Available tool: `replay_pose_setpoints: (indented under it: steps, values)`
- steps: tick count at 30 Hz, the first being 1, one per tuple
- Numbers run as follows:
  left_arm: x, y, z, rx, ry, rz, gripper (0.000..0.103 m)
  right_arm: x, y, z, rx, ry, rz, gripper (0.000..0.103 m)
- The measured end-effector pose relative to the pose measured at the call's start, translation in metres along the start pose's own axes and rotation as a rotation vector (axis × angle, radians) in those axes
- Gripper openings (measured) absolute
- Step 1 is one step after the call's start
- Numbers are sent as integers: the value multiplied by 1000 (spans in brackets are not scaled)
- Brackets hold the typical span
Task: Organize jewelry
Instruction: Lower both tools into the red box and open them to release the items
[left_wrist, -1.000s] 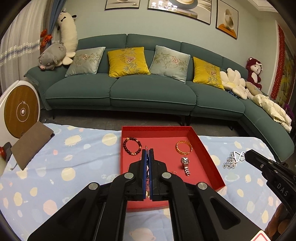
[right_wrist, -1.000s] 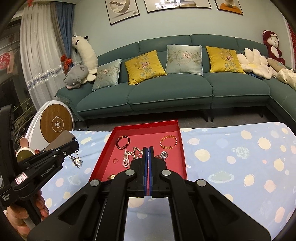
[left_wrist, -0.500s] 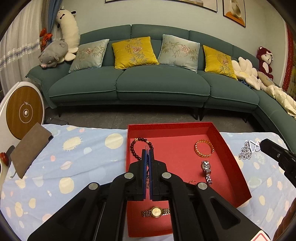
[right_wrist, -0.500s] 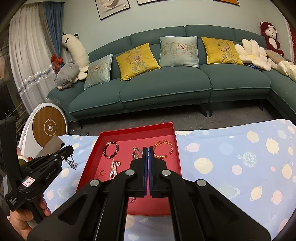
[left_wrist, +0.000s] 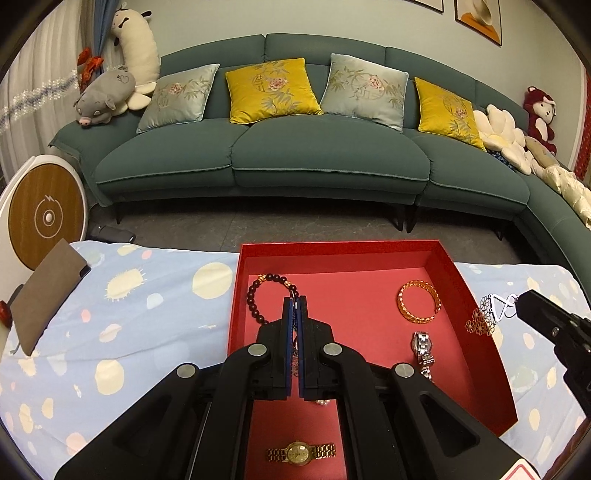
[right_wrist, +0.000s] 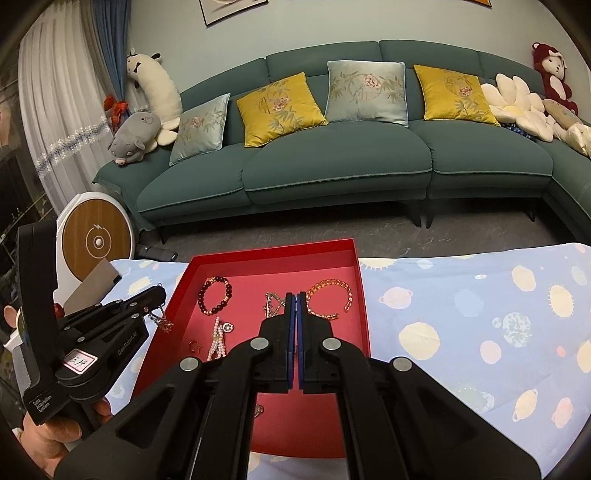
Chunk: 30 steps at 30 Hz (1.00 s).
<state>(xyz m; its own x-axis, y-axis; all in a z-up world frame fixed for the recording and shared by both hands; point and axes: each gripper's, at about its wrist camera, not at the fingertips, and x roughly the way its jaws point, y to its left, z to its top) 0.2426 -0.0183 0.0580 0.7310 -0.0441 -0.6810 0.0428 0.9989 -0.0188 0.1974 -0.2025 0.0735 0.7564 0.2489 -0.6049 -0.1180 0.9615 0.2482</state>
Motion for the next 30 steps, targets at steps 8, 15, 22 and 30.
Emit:
replay_pose_setpoints:
  steps: [8,15,22,30]
  values:
    - [8,3,19,-37,-26,-26,0,23,-3,0,17,19,8,0]
    - [13,4,25,-20,-37,-16,0,37,-3,0,30,28,18,0]
    - [25,-5,16,16,1,-7,0,48,-7,11,92,10,35,0]
    - [35,-1,19,5,18,3,0,61,0,14,64,42,21,0]
